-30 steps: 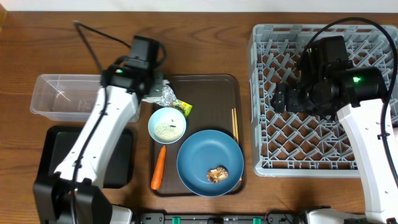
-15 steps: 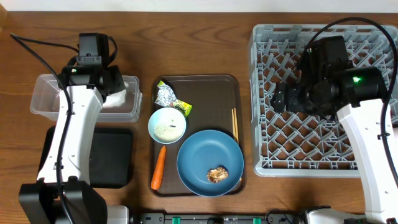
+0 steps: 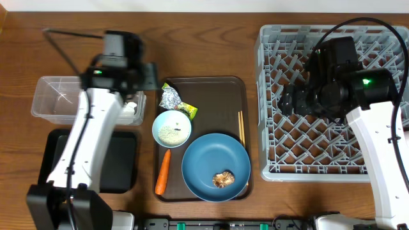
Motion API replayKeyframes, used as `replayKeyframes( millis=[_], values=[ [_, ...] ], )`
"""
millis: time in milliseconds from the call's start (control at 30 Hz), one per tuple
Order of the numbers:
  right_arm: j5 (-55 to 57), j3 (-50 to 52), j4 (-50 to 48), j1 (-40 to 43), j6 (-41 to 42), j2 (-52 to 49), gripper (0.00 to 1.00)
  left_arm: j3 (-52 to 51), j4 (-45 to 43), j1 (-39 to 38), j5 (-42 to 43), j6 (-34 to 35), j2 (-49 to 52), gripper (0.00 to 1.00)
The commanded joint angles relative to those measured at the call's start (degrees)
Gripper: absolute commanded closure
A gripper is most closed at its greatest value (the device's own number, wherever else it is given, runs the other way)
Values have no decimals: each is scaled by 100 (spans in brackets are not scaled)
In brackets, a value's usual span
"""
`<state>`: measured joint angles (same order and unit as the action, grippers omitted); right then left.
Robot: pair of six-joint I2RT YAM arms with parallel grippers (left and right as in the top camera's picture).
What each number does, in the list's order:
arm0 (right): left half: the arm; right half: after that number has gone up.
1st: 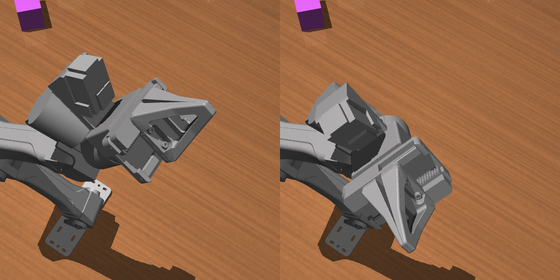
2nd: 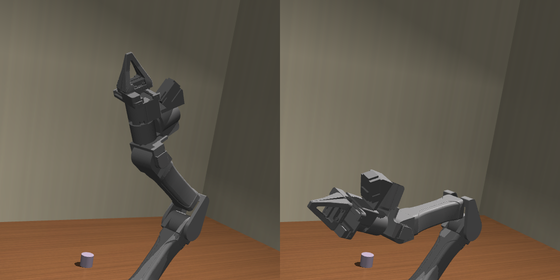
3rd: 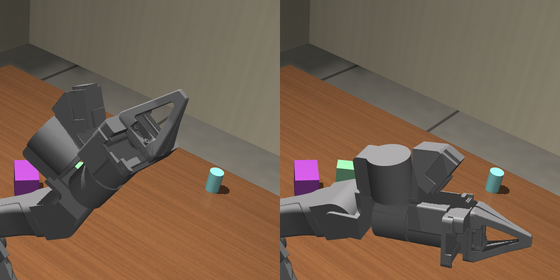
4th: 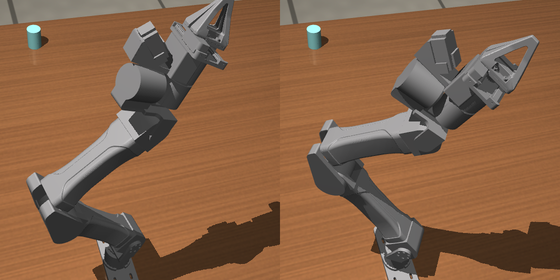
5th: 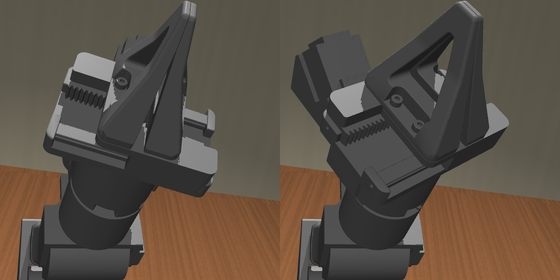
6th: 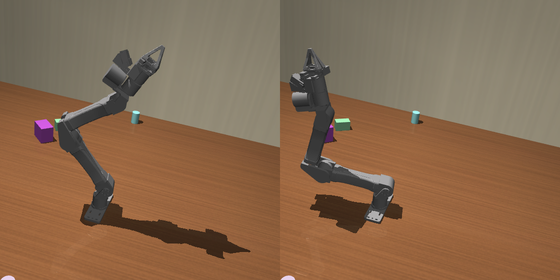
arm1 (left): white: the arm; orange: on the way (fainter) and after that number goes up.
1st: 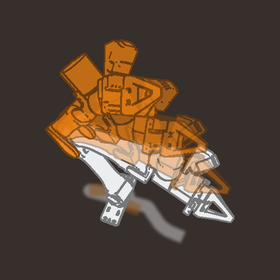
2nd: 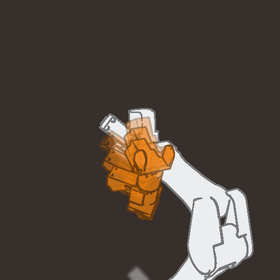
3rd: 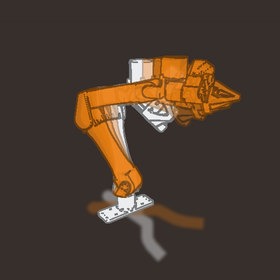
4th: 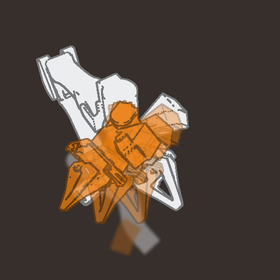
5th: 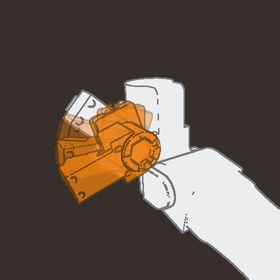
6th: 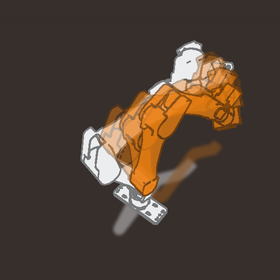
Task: Sort waste into correct bins and load items into the dishwasher rack
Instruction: 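Move the left gripper back toward the wrapper on the tray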
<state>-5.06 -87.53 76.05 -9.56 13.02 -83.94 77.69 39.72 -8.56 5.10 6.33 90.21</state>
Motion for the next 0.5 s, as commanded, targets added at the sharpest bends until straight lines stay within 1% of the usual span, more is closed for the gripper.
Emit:
replayKeyframes(
  millis=[0,33,100,200,300,367,467],
  values=[
    [52,33,2,-37,70,13,7,-57,-50,-433,-732,142,330,36],
    [52,33,2,-39,92,13,7,-57,-83,-527,-935,411,452,36],
    [52,33,2,-37,160,13,7,-57,-173,-675,-1010,769,789,36],
    [52,33,2,-37,160,13,7,-57,-323,-800,-1010,994,1233,36],
    [52,33,7,-37,160,13,6,-57,-468,-831,-1012,1460,1624,36],
    [52,33,9,-39,157,13,6,-57,-605,-826,-1010,1648,1816,36],
    [52,33,7,-39,157,13,6,-57,-828,-824,-1010,1676,2011,36]
  ],
)
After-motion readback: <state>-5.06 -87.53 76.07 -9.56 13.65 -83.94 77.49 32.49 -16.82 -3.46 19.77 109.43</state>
